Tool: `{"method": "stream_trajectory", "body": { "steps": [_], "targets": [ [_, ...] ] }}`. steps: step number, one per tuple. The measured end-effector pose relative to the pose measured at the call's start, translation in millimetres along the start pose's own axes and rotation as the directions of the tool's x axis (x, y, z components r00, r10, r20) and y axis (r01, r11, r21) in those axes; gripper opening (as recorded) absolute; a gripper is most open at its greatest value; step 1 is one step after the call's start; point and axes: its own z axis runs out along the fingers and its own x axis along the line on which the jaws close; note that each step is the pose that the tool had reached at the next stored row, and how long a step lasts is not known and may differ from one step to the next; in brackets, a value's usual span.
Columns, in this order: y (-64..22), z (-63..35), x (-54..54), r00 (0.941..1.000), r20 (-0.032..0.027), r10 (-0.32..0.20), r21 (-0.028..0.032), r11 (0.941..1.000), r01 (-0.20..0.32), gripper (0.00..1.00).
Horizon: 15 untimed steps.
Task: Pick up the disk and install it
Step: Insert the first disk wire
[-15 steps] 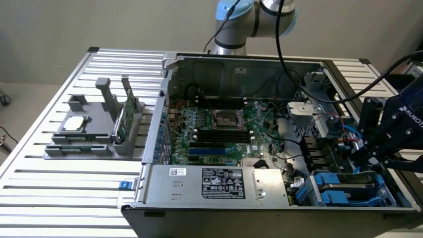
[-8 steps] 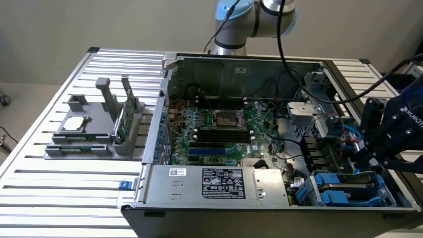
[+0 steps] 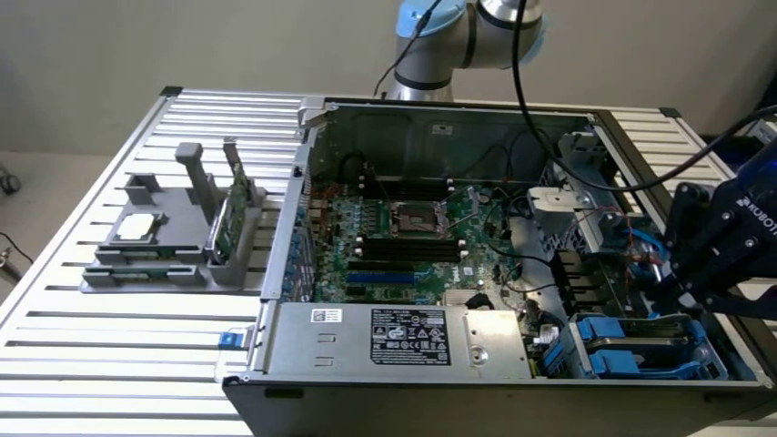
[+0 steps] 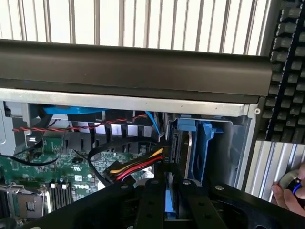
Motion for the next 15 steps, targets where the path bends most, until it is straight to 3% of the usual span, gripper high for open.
{"method": "stream_trajectory", "body": {
  "steps": [7,15],
  "targets": [
    [0.4,2.1,0.0,0.9984,0.0353,0.045,0.0007,0.999,-0.045,0.16],
    [0.9,4.4,0.0,0.9974,0.0399,0.061,0.013,0.998,-0.061,0.16]
  ]
}}
